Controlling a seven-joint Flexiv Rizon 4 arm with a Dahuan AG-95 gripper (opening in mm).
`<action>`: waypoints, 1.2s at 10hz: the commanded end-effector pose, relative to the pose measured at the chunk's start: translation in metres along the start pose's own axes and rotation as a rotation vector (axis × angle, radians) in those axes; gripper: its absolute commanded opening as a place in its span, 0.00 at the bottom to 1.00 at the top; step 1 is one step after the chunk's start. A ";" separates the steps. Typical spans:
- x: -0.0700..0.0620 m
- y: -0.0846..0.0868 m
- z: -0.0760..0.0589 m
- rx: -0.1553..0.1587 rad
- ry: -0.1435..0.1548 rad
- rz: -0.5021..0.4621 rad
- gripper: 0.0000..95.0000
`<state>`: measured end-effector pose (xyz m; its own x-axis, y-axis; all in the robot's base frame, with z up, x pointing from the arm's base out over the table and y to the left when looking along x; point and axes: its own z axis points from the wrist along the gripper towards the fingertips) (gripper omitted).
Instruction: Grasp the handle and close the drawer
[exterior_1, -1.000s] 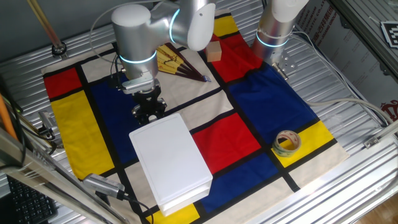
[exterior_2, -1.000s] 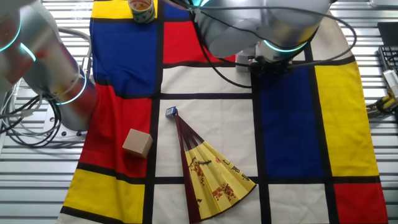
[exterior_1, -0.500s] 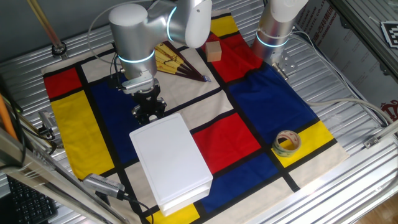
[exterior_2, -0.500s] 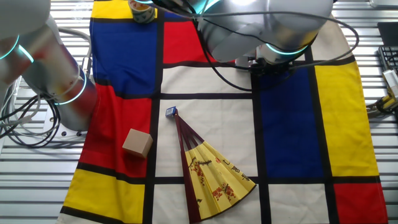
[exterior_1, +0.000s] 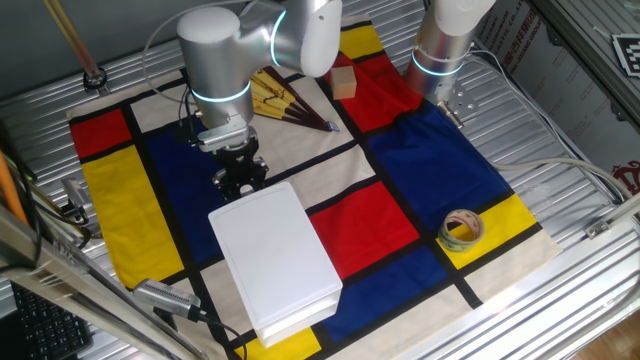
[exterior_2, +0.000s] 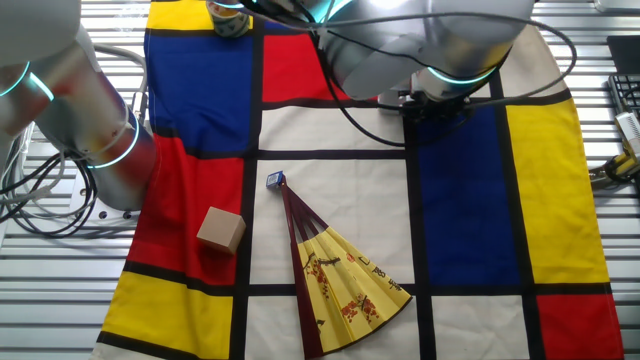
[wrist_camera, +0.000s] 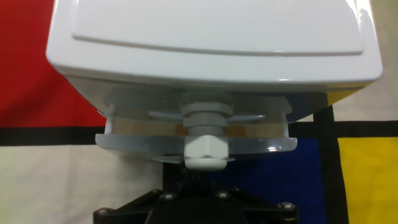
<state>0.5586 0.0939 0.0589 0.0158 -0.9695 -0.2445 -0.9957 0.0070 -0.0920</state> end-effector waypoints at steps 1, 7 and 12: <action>0.000 0.000 0.001 0.009 0.026 0.016 0.00; -0.004 0.002 0.002 0.014 0.028 0.009 0.00; -0.013 0.002 0.005 0.015 0.033 0.017 0.00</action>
<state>0.5578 0.1079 0.0550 -0.0031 -0.9767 -0.2144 -0.9939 0.0266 -0.1069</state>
